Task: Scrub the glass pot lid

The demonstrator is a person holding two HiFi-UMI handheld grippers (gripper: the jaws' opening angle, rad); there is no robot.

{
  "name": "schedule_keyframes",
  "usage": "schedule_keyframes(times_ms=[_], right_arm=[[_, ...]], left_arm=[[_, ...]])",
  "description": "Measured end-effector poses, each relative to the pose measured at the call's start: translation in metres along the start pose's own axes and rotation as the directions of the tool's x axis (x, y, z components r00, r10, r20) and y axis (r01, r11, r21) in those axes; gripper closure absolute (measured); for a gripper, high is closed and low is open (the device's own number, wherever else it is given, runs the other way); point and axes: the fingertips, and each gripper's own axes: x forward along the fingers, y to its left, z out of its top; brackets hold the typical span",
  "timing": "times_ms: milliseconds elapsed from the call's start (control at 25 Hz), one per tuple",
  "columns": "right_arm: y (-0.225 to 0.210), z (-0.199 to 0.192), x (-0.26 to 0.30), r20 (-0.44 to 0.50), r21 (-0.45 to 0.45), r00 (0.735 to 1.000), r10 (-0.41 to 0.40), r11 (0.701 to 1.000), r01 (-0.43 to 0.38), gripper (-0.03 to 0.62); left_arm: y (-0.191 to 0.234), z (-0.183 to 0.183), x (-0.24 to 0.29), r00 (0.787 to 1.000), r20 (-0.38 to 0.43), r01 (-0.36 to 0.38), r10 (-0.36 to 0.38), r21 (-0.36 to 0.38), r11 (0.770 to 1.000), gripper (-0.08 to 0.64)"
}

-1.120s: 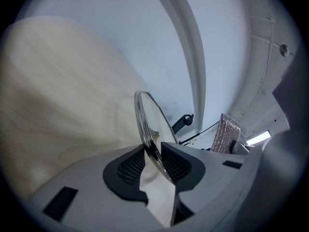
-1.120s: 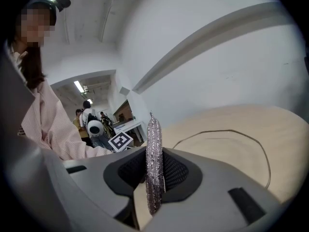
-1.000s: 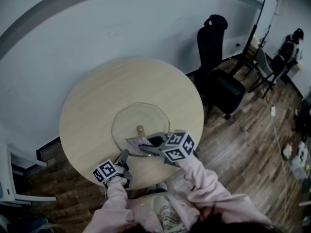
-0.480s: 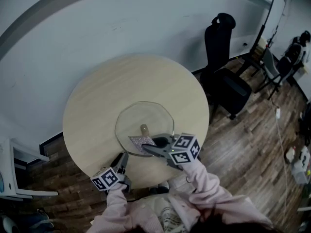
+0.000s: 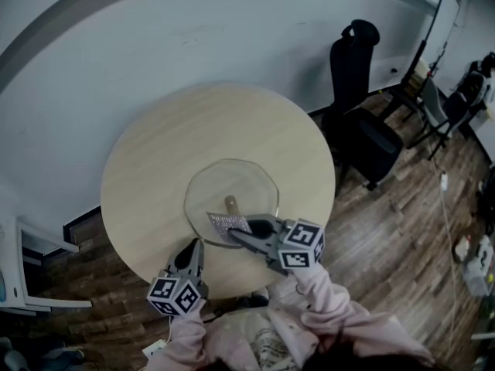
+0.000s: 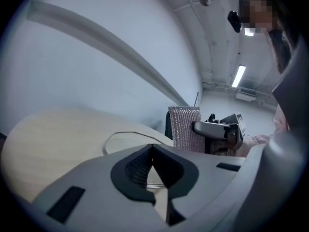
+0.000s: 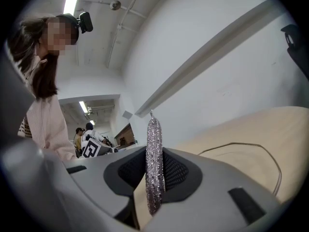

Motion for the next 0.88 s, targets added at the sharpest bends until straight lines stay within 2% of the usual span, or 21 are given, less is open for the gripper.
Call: schedule_keyframes(times_ms=[320, 880], right_arm=[[0.008, 0.004, -0.007, 0.044, -0.020, 0.999, -0.011, 1.000, 0.011, 0.511], [0.012, -0.004, -0.016, 0.068, -0.014, 0.998, -0.014, 1.000, 0.015, 0.515]], left_arm=[[-0.025, 0.010, -0.001, 0.999, 0.013, 0.048, -0.049, 0.096, 0.994, 0.565], [-0.031, 0.014, -0.002, 0.997, 0.021, 0.069, -0.072, 0.128, 0.989, 0.565]])
